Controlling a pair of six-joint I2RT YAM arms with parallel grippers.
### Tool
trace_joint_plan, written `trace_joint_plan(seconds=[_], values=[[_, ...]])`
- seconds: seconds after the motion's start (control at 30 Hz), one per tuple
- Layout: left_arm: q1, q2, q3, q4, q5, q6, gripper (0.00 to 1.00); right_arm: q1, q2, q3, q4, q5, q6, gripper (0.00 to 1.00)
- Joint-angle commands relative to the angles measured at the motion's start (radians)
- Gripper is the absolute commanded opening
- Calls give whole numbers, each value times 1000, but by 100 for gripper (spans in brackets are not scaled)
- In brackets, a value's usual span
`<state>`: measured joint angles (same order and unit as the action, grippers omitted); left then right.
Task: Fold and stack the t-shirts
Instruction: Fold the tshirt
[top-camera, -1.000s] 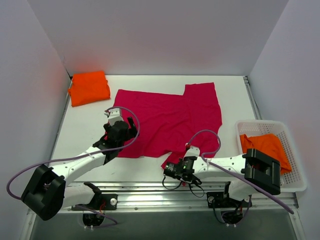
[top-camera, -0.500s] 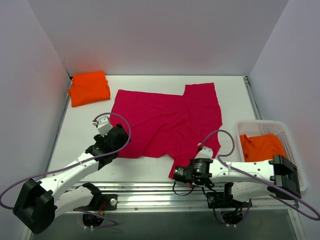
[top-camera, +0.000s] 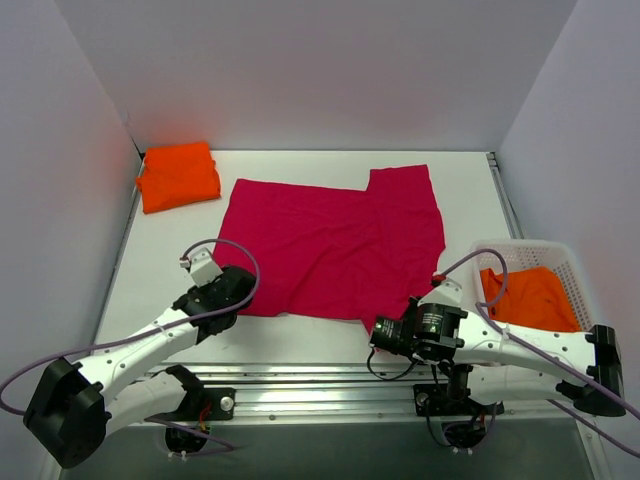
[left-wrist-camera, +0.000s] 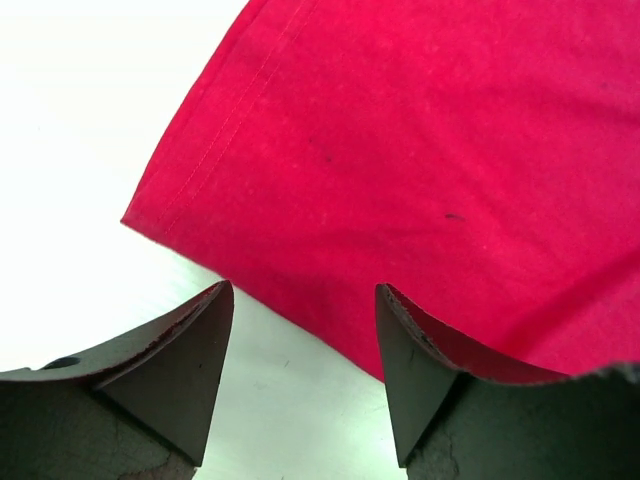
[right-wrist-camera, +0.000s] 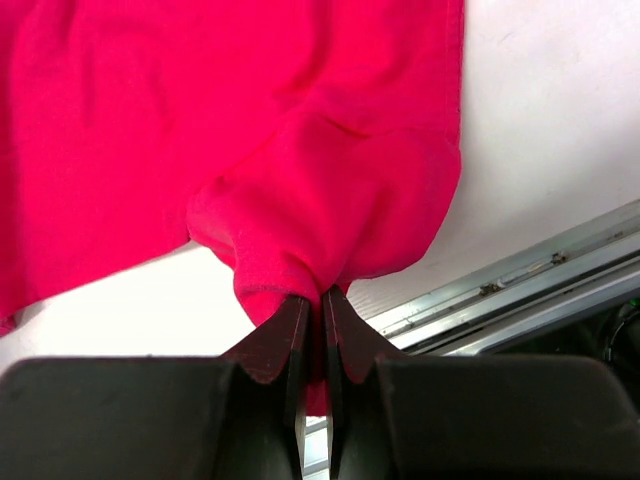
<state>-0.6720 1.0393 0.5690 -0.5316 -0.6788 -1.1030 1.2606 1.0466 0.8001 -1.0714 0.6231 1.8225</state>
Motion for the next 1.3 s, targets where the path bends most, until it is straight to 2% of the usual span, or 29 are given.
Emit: trace_joint_plan(seconds=[0.0, 0.1, 0.23, 0.4, 0.7, 0.83, 0.93, 1.13, 1.23, 1.27], values=[[-23, 14, 8, -70, -36, -93, 67, -20, -29, 30, -104, 102, 31, 0], [-47, 42, 14, -106, -71, -138, 66, -64, -71, 25, -104, 119, 27, 0], [-78, 97, 22, -128, -80, -182, 71, -131, -111, 57, -102, 164, 3, 0], [-90, 183, 43, -136, -97, -216, 71, -219, -114, 103, -101, 213, -63, 0], [-109, 267, 81, -186, -166, -300, 69, -274, -100, 137, -99, 247, -138, 0], [-113, 324, 91, -153, -163, -320, 68, -293, -112, 145, -101, 256, -170, 0], [-118, 392, 89, -116, -160, -333, 62, -306, -120, 142, -101, 257, -186, 0], [-152, 459, 132, -176, -202, -391, 51, -311, -119, 142, -99, 257, -186, 0], [-156, 473, 140, -179, -214, -394, 40, -314, -122, 140, -99, 260, -184, 0], [-156, 472, 138, -179, -215, -396, 24, -316, -123, 140, -101, 260, -184, 0]])
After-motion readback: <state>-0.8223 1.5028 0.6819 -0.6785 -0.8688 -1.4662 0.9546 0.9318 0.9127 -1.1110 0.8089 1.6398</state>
